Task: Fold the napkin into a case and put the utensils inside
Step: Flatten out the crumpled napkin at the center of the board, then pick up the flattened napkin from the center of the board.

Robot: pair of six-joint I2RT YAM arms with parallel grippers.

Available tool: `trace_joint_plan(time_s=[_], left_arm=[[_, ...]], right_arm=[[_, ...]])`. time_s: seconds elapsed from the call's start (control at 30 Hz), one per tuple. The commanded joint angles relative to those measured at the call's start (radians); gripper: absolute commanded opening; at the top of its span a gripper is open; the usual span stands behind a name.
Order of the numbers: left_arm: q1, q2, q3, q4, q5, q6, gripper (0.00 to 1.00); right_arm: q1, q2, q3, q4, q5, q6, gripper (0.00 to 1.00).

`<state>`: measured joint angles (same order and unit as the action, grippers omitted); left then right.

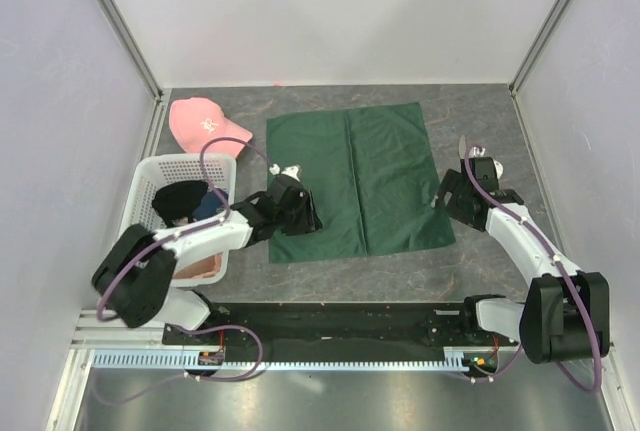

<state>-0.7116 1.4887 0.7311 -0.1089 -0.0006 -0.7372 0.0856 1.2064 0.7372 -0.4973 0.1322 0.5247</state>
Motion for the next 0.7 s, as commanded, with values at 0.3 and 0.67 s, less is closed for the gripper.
trace_joint_plan(time_s=[0.3,0.67], left_arm=[[0.006,-0.392,-0.05,-0.393,-0.222,-0.198,0.57],[0.008,-0.406,-0.067,-0.54,-0.322,-0.381,0.57]], right_arm=[[-0.044,0.041,-0.07,-0.086,0.035,0.138,0.29],[-0.046,0.064,-0.107,-0.069,0.056,0.169,0.33]])
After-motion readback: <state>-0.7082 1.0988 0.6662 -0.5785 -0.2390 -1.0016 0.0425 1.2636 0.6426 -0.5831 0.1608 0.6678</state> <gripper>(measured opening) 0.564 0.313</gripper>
